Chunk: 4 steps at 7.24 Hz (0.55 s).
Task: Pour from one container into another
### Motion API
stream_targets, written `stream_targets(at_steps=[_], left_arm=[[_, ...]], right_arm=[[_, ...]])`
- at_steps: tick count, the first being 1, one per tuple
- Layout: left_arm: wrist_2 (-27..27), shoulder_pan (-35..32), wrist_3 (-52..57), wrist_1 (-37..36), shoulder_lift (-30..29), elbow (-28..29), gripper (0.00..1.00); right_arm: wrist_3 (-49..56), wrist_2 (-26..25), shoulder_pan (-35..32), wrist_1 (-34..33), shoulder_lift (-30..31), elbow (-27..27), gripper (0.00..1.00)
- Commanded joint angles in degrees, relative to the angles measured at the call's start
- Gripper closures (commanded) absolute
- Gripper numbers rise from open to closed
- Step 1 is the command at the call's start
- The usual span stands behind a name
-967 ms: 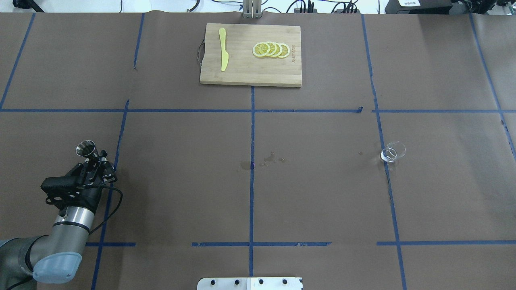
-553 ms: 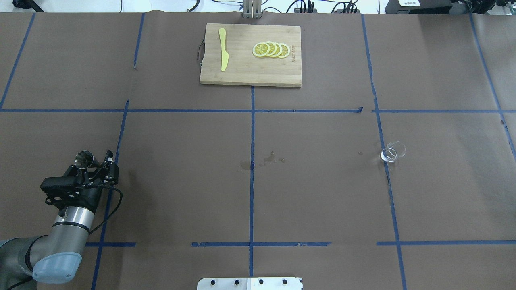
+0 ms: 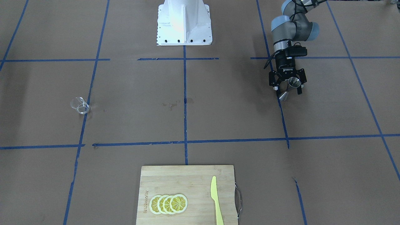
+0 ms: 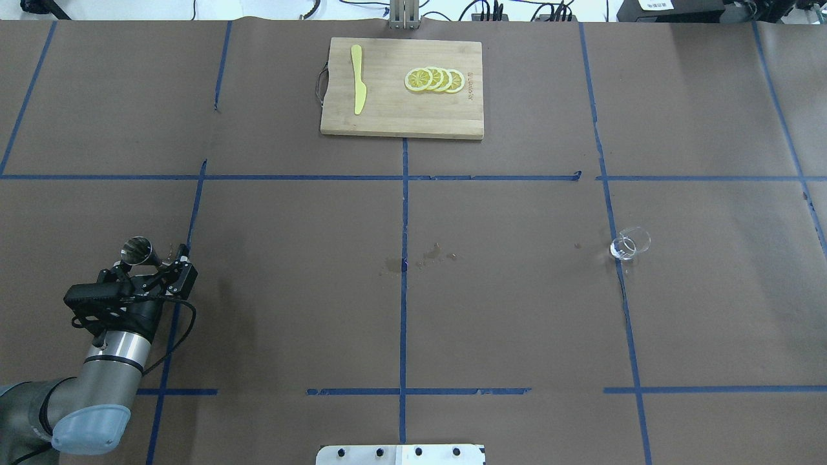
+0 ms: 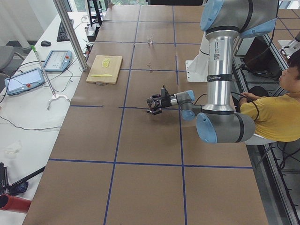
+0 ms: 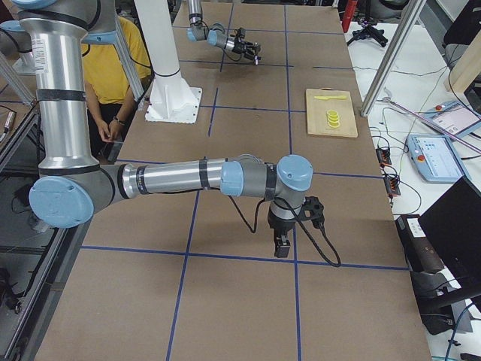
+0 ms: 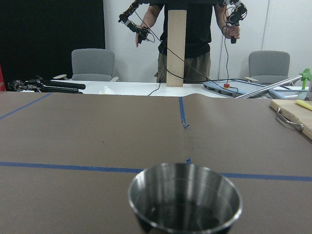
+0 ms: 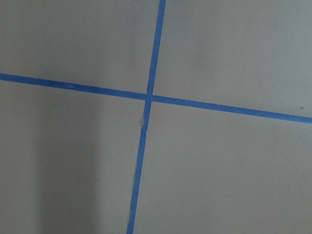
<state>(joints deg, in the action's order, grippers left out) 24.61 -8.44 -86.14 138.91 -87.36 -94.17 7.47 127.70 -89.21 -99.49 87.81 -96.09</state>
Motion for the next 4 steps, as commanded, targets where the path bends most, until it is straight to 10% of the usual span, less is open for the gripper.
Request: stream_targets(at_steps=[1,4], left_arm=[[-0.9,0.0,0.0,0.5,0.1,-0.8,0.0],[-4.7,-0.3,0.6,4.8,1.7,-2.3,0.0]], right_arm=[[0.0,0.0,0.0,0.0,0.0,-0.1,0.0],[0.0,0.0,0.0,0.0,0.0,-0.1,0.0]])
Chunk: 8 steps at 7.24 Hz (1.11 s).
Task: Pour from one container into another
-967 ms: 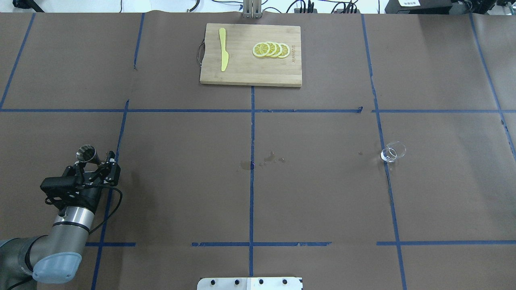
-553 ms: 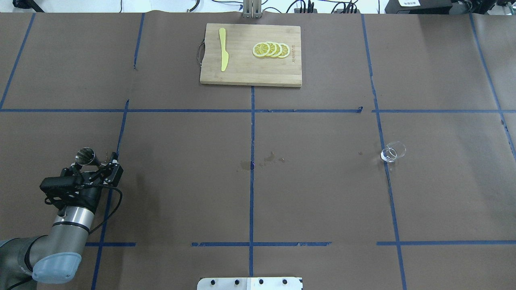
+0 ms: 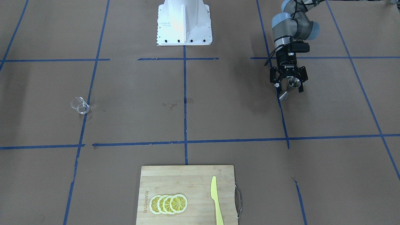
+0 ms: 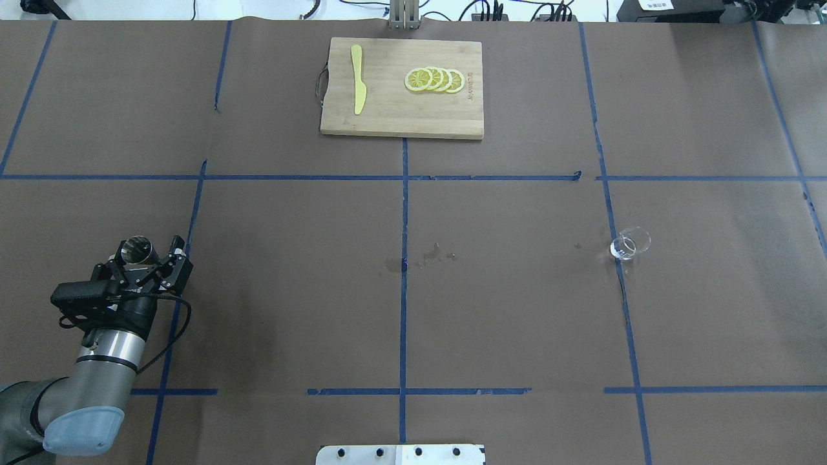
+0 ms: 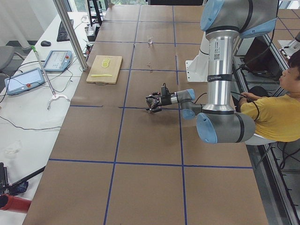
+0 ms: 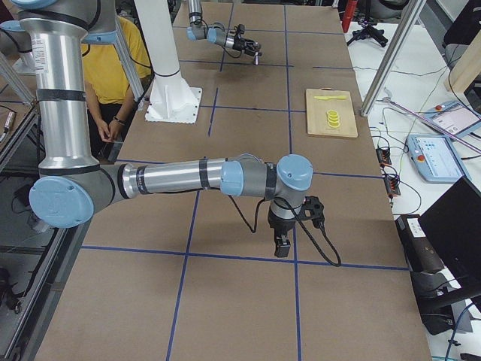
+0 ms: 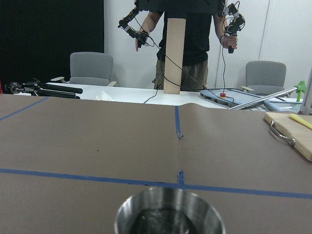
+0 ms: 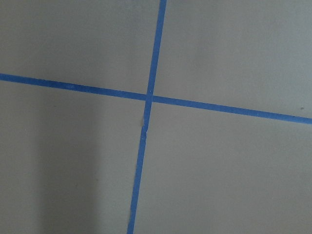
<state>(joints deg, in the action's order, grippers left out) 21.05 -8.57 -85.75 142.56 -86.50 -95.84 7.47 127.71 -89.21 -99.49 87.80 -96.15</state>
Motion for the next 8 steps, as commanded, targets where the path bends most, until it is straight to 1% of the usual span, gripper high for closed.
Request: stream_targets(at_steps=[1,2,3,4,5,6,7,8], left_arm=[[-1.2,-0.3,0.3,1.1,0.9,-1.1,0.0],[-1.2,-0.4,0.5,1.2,1.0,-2.8,0.0],[-3.2,-0.4,3.6,2.2,1.8,-5.3,0.0],[-5.0,-0.4,8.4,9.1,3.7,-6.3,0.0],[-6.0,-0.4,18.1,20.8,4.9,-5.8,0.0],[-6.5,-0.3,30.6,33.8,5.1,-5.6,0.0],[-6.6,-0.2,42.3,43.8,4.9,-5.9,0.0],[-3.8,-0.3,48.3,46.5,5.0,-7.2,0.0]], right_arm=[[0.0,0.0,0.0,0.0,0.1,0.0,0.0],[0.0,0.1,0.0,0.0,0.2,0.0,0.0],[0.0,0.1,0.0,0.0,0.2,0.0,0.0],[0.0,0.1,0.0,0.0,0.2,-0.1,0.0],[-0.1,0.1,0.0,0.0,0.1,-0.1,0.0],[-0.1,0.1,0.0,0.0,0.1,-0.2,0.0],[-0.1,0.1,0.0,0.0,0.1,-0.2,0.0],[-0.1,0.1,0.0,0.0,0.2,-0.2,0.0]])
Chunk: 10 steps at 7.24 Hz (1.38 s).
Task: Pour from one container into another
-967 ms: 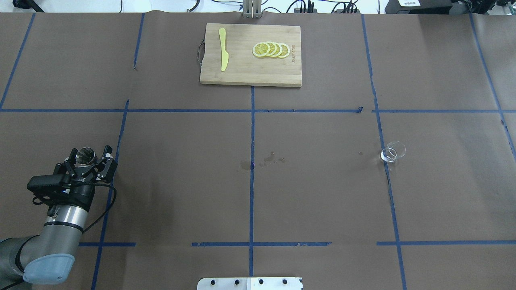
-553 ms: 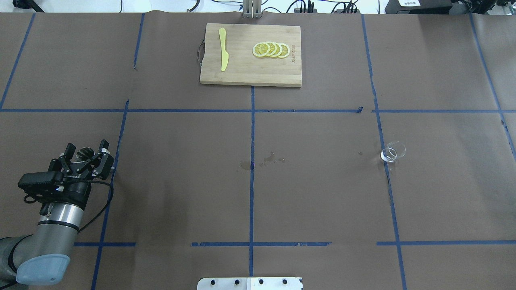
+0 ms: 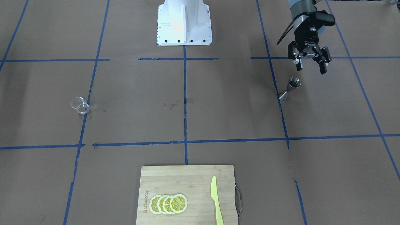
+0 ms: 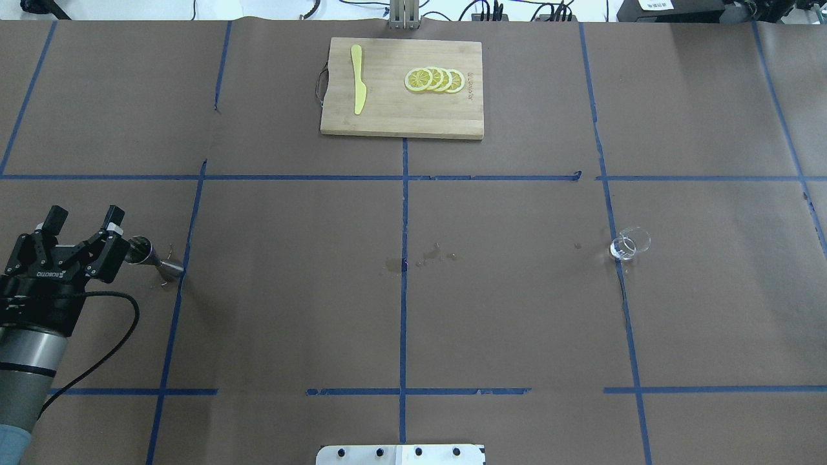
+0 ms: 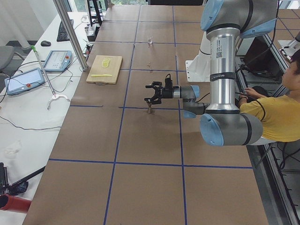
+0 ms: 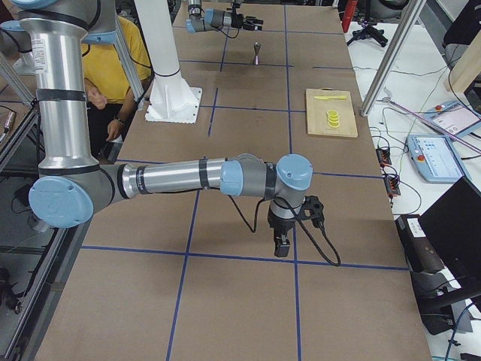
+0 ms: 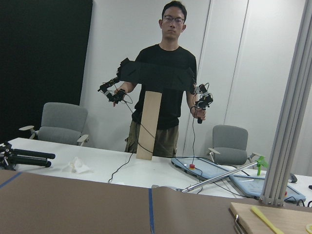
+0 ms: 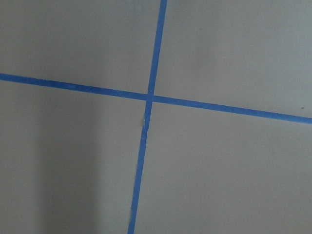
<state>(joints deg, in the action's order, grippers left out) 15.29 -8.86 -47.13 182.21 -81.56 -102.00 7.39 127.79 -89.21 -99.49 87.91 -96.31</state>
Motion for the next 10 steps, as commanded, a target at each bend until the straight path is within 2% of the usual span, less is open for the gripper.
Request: stream_targets(at_steps=[1,2,5,6,7,8,9,10], left_arm=[[8.4,-1.8,10.1,6.8,0.3,-1.5,0.0],[14.0,-5.0,10.4,6.1,0.4,-1.5,0.0],[14.6,-5.6,10.5,2.7,-0.9,-1.6,0.0],[14.8,-5.7,11.3,-2.6,-1.7,-2.2,0.0],[14.9,-5.7,15.8,-4.5,-3.0,-4.2,0.0],[17.1,-6.6,17.8,-8.0,-5.0,-4.5,0.0],[20.4,-9.1,18.4,-16.8,-7.6,-7.4,0.01],[24.3,-11.2,18.4,-21.8,-9.6,-9.1,0.01]], right_arm=[[0.0,0.0,0.0,0.0,0.0,0.1,0.0],[0.1,0.0,0.0,0.0,-0.1,0.2,0.0],[0.1,0.0,0.0,0.0,0.0,-0.1,0.0],[0.1,0.0,0.0,0.0,0.2,-0.3,0.0],[0.1,0.0,0.0,0.0,0.2,-0.2,0.0],[0.1,0.0,0.0,0.0,0.3,-0.1,0.0],[0.1,0.0,0.0,0.0,0.4,-0.1,0.0],[0.0,0.0,-0.1,0.0,0.6,0.0,0.0]])
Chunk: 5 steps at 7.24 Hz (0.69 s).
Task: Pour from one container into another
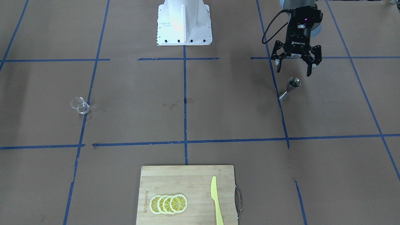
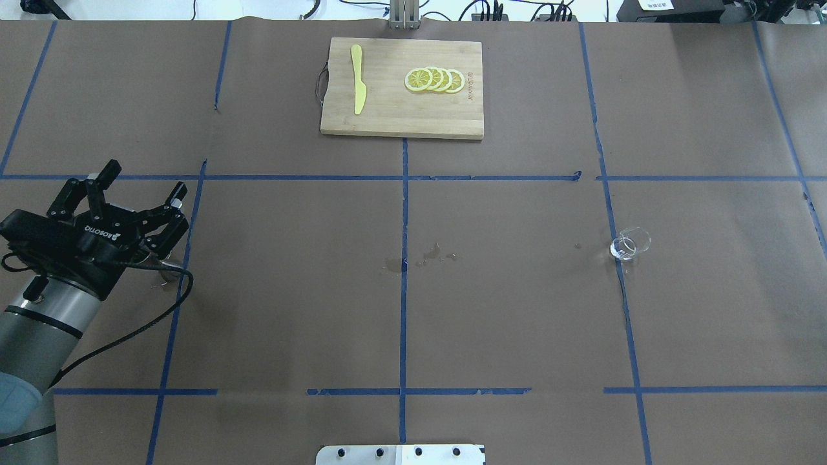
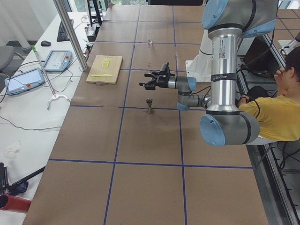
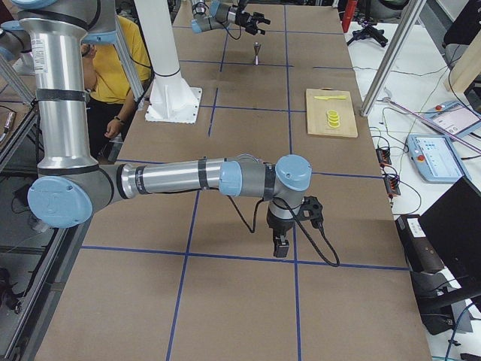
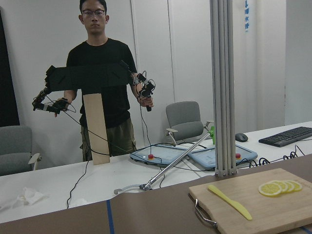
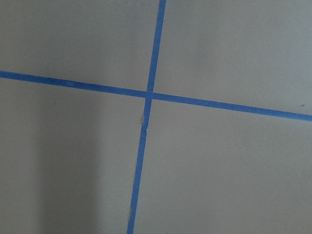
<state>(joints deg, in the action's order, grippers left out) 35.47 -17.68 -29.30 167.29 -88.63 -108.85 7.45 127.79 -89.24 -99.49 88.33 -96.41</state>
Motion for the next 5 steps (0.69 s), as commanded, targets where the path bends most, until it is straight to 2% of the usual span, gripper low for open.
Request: stream_targets(at_steps=[1,3,4,5], left_arm=[[10.3,-6.5,0.6,-14.9,-6.4,-2.8,0.01],[25.4,-15.8,1.1,-29.0,-13.1,-3.0,0.01],[34.7,-22.9,5.8,-36.0,-16.0,-2.9,0.01],[44.5,-29.9,10.0,-39.0,-16.1,-2.3,0.01]], right_arm=[[0.0,-0.1,0.0,0.0,0.3,0.2,0.0],[-0.1,-0.1,-0.1,0.0,0.4,0.4,0.0],[0.0,-0.1,-0.1,0.0,0.4,0.4,0.0],[0.0,-0.1,-0.1,0.0,0.7,0.4,0.0]])
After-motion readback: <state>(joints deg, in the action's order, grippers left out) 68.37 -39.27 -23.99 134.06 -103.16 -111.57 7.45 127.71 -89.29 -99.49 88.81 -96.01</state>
